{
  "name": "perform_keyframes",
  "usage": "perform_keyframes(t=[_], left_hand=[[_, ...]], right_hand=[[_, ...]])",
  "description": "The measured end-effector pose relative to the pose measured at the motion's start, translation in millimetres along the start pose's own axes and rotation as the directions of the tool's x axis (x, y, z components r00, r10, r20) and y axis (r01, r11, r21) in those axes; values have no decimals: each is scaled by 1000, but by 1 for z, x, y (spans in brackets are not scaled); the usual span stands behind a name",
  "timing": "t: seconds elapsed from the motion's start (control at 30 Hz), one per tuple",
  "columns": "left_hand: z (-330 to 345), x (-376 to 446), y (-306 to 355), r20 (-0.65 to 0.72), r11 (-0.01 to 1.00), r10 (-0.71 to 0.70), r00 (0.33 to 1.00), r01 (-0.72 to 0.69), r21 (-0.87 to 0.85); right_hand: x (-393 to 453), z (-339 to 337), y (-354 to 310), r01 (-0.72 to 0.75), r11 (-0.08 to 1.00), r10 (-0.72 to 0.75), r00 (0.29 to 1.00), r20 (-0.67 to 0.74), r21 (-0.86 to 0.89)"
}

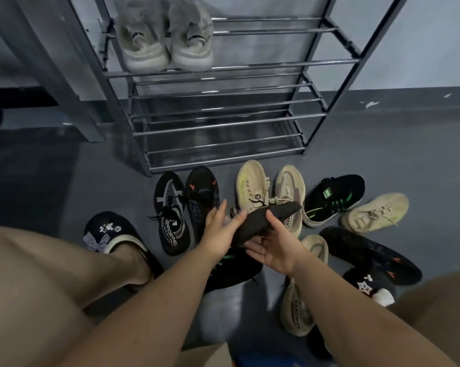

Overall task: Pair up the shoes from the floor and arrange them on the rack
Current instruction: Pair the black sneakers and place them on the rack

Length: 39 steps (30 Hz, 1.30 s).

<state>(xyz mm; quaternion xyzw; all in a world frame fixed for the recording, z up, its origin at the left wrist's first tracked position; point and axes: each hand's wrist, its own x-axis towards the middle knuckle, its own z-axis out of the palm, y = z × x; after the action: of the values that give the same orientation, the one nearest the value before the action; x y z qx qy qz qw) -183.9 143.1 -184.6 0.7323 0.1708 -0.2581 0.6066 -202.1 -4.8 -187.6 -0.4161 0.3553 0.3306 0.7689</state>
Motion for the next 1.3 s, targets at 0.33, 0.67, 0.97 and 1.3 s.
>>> perform_keyframes(t=[0.33, 0.67, 0.97, 1.3], left_hand=[[-19, -4, -5, 185, 835, -203, 961, 269, -481], [-25, -5, -18, 221, 892, -219, 950, 286, -349], [-29, 6, -27, 225, 868, -276, 934, 343, -358], [-40, 42, -28, -151, 971, -188, 970, 161, -175]], right_hand=[[-2, 13, 7, 159, 987, -159, 987, -20, 7], [0, 0, 11, 122, 987, -123, 992, -8, -104], [20, -1, 14, 93, 988, -95, 995, -12, -121], [64, 30, -6, 99, 982, -115, 989, -94, -162]])
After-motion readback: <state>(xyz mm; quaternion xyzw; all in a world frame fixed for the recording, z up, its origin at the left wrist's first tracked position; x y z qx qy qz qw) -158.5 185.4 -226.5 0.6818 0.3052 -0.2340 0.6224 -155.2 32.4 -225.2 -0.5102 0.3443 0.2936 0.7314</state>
